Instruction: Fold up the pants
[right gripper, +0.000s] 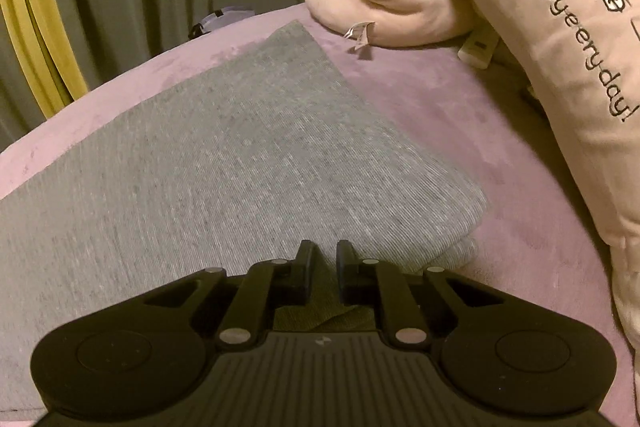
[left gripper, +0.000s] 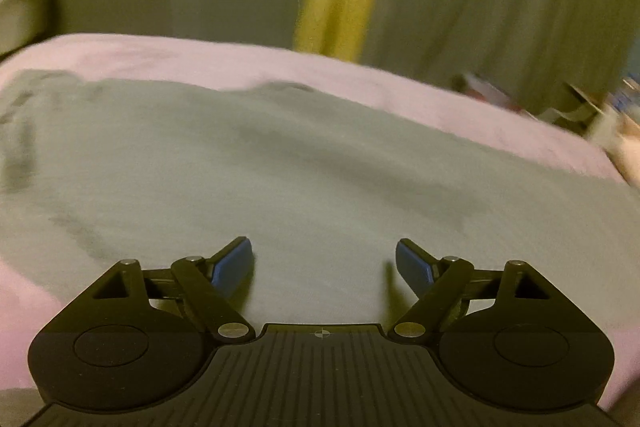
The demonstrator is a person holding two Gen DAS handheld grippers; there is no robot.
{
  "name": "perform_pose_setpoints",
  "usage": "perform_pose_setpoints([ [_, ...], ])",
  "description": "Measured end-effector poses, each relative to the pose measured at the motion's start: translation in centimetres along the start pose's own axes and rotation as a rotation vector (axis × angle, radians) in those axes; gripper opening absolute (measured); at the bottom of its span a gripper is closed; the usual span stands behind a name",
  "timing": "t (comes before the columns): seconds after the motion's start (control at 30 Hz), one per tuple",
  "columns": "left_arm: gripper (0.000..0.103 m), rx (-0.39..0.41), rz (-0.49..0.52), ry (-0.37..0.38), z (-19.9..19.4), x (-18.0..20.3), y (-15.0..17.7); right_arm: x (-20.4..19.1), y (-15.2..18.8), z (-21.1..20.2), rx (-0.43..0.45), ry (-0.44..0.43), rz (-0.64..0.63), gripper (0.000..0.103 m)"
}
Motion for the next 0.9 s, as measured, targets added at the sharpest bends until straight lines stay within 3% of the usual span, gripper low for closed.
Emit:
perform_pose_setpoints([
  [0.07,0.09,-0.061,0.032,0.025,1.1,0.8,0.2,0.2,0.3,-0.2,0.003,-0.014,0.008,0.012],
  [0.13,0.09,-0.103,0.056,-0.056,2.2,1.1,0.3,0.4,0.4,-0.3,0.005,-0.024,0.014,0.012],
  [0.3,0.091,-0.11,0.103,-0.114,2.5,1.9,0.5,0.6,0.3,-0.3,0.004,-0.04,0.025,0.012],
  [0.47,0.092,-0.108,0.079,-0.111,2.4,1.5,0.3,1.1,0.7,-0.6,0.022,-0.063,0.004,0.012],
  [0.57,0.095,-0.106,0.045,-0.098,1.8,0.6,0.4,2.5,1.3,-1.4,0.035,-0.108,0.091,0.012],
  [0.67,0.096,-0.109,0.039,-0.097,2.0,0.6,0.3,4.5,2.0,-2.1,0.04,-0.092,0.203,0.018],
  [0.73,0.097,-0.112,0.055,-0.11,2.2,0.9,0.2,6.1,2.6,-2.1,0.025,-0.158,0.29,0.04],
  [0.77,0.098,-0.114,0.063,-0.116,2.4,1.0,0.2,7.0,3.0,-2.0,0.017,-0.208,0.337,0.058],
  [0.9,0.099,-0.117,0.079,-0.125,2.4,1.1,0.3,10.0,4.2,-1.4,0.038,-0.381,0.525,0.058],
])
Point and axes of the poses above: each gripper's, at about its wrist camera, not at the fingertips, and z roughly the way its jaws point, x to its right, y to its underside, the point moved 2 cm from there along z, roughly the way its jaws point, and after that the axes turned 14 degrees about -x, right-handed, at the moved point
